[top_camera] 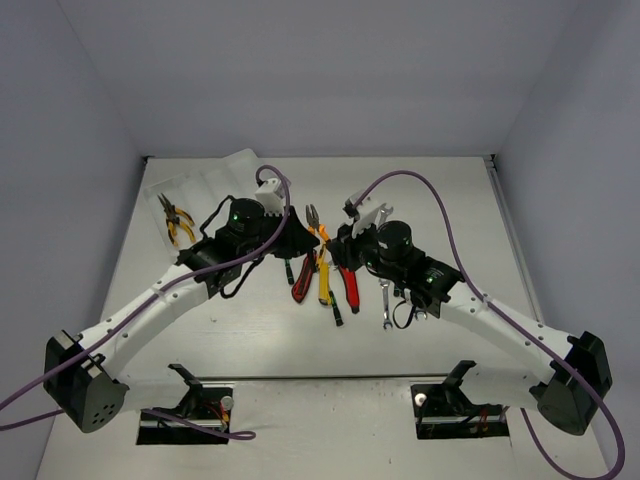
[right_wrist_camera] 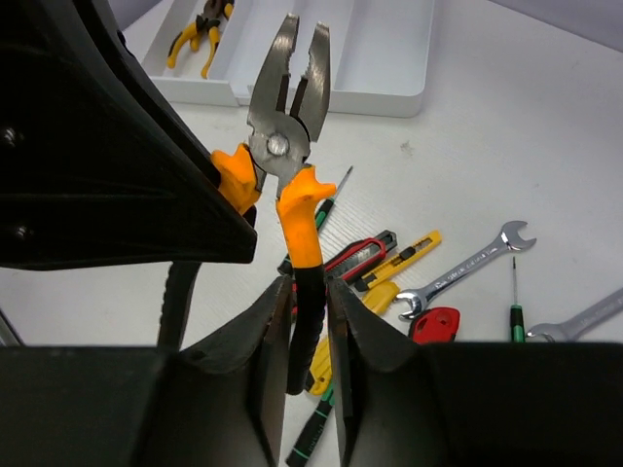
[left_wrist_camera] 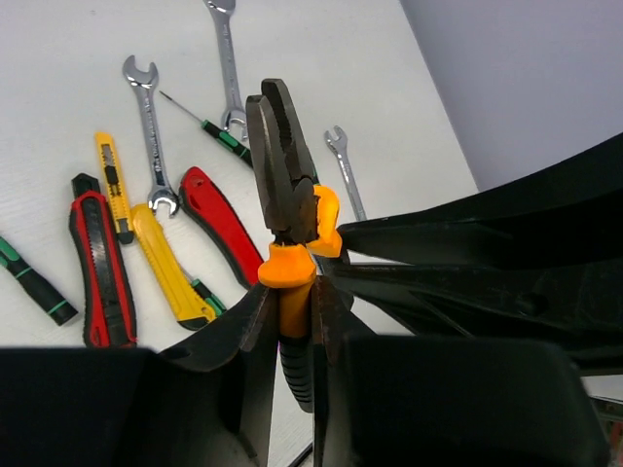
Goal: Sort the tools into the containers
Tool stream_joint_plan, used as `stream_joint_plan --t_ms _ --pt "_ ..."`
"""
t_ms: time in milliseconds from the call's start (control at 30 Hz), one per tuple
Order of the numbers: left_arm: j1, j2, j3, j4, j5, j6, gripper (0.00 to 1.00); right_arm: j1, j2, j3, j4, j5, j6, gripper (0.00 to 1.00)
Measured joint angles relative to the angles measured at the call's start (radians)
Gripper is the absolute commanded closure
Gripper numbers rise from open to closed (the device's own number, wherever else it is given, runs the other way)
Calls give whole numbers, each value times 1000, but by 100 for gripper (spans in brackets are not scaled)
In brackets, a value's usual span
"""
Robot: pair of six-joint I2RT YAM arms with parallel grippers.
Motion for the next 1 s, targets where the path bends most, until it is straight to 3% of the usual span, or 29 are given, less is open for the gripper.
stream_joint_plan --t_ms 67,167,300,500,700,1000 --pt "5 0 0 -16 -13 16 100 1 0 0 16 1 3 38" --pt "38 0 0 -48 -26 35 100 1 -2 -2 36 17 7 26" --pt "170 -6 -1 -86 -30 62 100 1 -32 -25 39 71 6 24" --pt "506 -3 27 -215 -29 158 100 -9 -107 -72 32 162 -1 23" --pt "801 135 170 -293 -6 230 100 -23 -136 -140 21 192 -3 23" --pt "941 497 362 -332 32 311 100 -50 -170 -206 0 193 -20 23"
